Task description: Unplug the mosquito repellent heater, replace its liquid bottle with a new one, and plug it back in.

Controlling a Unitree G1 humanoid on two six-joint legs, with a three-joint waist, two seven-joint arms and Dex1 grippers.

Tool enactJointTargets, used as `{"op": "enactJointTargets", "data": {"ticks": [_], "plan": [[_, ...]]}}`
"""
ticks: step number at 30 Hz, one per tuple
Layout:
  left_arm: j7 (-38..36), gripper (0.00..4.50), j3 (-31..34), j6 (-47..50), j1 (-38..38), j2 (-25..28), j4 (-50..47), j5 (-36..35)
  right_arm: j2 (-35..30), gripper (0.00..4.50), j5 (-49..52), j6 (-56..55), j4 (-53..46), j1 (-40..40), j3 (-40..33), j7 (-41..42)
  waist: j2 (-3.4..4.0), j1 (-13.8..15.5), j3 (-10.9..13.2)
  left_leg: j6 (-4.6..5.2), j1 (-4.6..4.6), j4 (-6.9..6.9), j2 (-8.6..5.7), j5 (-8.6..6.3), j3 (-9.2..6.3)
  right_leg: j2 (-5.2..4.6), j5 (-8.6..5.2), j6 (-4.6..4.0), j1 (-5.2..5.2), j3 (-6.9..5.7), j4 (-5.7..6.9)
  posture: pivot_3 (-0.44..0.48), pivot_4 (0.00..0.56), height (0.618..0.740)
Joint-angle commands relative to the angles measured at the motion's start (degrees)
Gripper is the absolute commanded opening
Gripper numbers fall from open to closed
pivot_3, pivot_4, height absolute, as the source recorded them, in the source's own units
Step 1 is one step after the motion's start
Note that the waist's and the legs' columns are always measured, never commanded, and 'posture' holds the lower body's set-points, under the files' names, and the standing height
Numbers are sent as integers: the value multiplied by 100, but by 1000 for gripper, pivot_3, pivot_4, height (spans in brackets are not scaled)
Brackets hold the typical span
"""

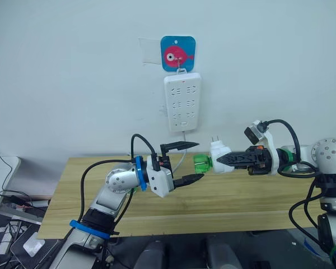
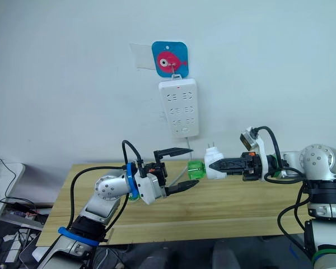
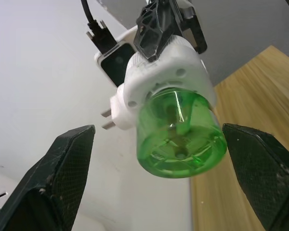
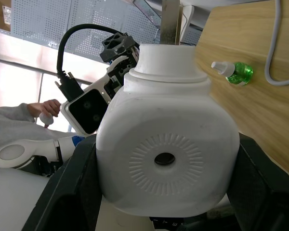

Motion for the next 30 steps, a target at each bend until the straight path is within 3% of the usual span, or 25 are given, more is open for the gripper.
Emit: {"op": "enactJointTargets", "data": {"ticks": [1, 8, 16, 23, 27, 30], "plan": [[4, 4090, -98, -43, -112, 14, -46, -197, -9, 2994, 246, 47, -177, -57, -92, 14, 0, 0, 0, 0, 0, 0, 0, 0, -1, 0, 0, 0, 0, 0, 0, -107, 165, 740], [-161, 2206, -254, 141, -104, 75, -60, -405, 16, 2994, 275, 47, -184, -49, -107, -18, 0, -4, 1, 0, 0, 0, 0, 0, -4, 2, 0, 0, 0, -2, 2, -109, 163, 740], [-442, 2209, -354, 957, 28, 109, -450, -1032, -10, 2994, 271, 47, -190, -58, -93, 0, 0, -9, 2, 0, 1, 0, 0, 0, -5, 4, 0, 0, 0, -3, 2, -107, 161, 740], [-263, 2209, 63, 5346, 55, 284, -1911, -3714, -429, 2994, -49, -197, -588, 125, 227, 421, -2, -61, 14, 3, 0, 2, 0, -1, -12, 8, -2, 3, 1, -7, 6, -103, 159, 740], [-93, 2209, 594, 8088, -51, 683, -1914, -5938, -529, 2994, -114, -320, -735, 192, 305, 571, -17, -136, 24, 4, 3, 5, 1, -1, -21, 17, -6, 10, 4, -15, 16, -102, 155, 740], [-144, 2209, 839, 9343, -37, 919, -1722, -6963, -507, 2994, -136, -386, -705, 152, 265, 538, -17, -212, 29, 3, 9, 5, 2, 0, -18, 24, -7, 10, 3, -12, 25, -103, 155, 740]]}}
